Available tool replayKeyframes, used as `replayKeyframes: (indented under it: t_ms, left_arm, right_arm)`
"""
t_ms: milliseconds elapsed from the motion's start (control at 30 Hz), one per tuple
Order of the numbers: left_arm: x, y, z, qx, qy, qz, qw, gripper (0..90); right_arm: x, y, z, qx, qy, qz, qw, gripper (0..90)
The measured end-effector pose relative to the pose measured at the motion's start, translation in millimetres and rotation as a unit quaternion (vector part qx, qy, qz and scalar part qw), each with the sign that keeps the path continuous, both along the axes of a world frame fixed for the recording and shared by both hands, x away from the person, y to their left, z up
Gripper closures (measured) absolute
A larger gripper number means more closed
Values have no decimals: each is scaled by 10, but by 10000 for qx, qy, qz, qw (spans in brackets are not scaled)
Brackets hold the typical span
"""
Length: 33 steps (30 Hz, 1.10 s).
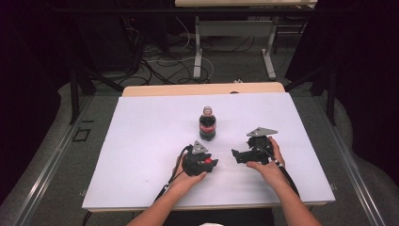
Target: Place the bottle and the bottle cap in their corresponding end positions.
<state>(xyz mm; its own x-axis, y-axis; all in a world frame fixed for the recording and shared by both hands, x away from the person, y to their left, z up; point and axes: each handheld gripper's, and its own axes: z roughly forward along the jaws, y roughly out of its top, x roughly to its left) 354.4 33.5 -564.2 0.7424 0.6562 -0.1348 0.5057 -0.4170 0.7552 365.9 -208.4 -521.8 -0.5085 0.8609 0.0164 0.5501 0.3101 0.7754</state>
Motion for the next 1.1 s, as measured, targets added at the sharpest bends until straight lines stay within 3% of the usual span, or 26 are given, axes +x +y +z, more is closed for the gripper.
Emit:
replayKeyframes:
  t_ms: [233,367,433,500,533,667,733,833,933,1100]
  left_arm:
    - [18,3,-7,-37,84,49,9999,595]
    - [9,31,37,-111,120,61,9998,499]
    - [20,58,72,-256,84,97,9996,448]
    - [30,107,128,-227,85,169,9996,399]
    - [39,128,152,-333,40,206,9992,379]
    - [69,251,278,-433,-26,317,9986,286]
    - [76,323,346,-383,-78,357,9986,260]
    - [85,424,436,-441,-151,399,9981,255]
    - [82,552,531,-344,-251,449,9981,246]
    - [56,837,647,-445,-335,649,9963,242]
  right_arm:
    - [-4,-6,6,31,-5,-10,10000,0]
    - [0,-10,-2,6,-8,26,10000,0]
    - [-2,-7,1,25,-6,4,10000,0]
    - [-3,-9,3,18,-3,-23,10000,0]
    - [-5,-8,3,33,5,-30,10000,0]
    - [-7,-17,6,57,8,-36,10000,0]
    - [-6,-26,8,42,5,-11,10000,0]
    - [-9,-26,13,53,-2,-47,10000,0]
    - [-8,-34,13,85,-5,-66,9999,0]
    - [-12,-60,19,127,-5,-117,9999,0]
